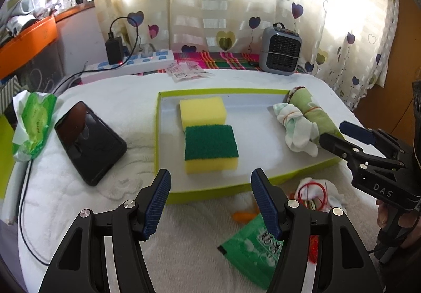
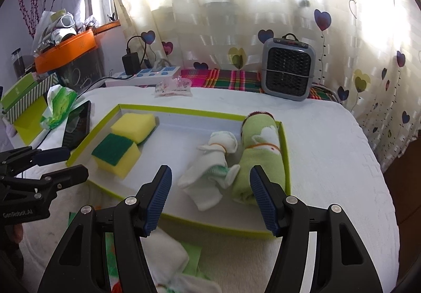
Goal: Organize soft objects
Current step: 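Move both open grippers back to the pile of items on the bed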
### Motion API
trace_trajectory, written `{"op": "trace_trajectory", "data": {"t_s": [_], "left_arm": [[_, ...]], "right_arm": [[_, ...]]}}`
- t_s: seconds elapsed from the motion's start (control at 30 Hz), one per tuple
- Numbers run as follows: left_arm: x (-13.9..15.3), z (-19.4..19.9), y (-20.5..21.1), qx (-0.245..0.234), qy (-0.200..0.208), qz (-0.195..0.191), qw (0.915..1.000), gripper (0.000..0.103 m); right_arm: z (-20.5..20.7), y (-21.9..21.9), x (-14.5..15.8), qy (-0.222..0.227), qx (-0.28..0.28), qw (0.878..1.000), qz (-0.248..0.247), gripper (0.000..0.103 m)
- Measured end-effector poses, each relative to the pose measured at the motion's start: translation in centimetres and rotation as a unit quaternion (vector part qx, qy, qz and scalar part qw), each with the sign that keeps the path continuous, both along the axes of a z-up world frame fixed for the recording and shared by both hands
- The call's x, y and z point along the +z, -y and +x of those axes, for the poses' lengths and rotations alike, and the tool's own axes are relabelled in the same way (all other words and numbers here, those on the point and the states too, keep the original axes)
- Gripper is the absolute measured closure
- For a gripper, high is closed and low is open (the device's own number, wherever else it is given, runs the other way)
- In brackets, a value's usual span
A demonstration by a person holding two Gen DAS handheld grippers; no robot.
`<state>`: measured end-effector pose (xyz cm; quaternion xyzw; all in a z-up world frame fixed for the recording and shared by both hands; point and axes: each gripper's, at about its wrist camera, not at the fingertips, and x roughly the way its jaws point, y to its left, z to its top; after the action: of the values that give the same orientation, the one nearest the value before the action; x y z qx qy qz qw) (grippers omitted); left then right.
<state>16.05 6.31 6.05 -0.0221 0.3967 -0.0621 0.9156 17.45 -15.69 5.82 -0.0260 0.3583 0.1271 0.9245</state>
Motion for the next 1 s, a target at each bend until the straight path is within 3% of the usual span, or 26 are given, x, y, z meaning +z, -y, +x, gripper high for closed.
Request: {"op": "trace_trajectory", "data": {"t_s": [0.37, 0.57, 1.0], "left_arm": [[-0.5, -2.7, -0.9, -0.014, -0.004, -0.025, 0.9996, 0.04], [-1.2, -3.5, -1.0, -0.013, -0.006, -0.019, 0.9997, 0.04], [-2.3, -4.9, -1.9, -0.019, -0.018, -0.046, 0.9986, 0.04]], "right_arm": [[-4.9, 2.1, -0.1, -0.007, -0.024, 0.999, 0.033, 0.04], [-6.5, 2.5, -0.6, -0.016, -0.035, 0.998, 0.044, 0.04], [-8.4, 1.3, -1.2, -0.022, -0.013, 0.998, 0.056, 0.04]]}}
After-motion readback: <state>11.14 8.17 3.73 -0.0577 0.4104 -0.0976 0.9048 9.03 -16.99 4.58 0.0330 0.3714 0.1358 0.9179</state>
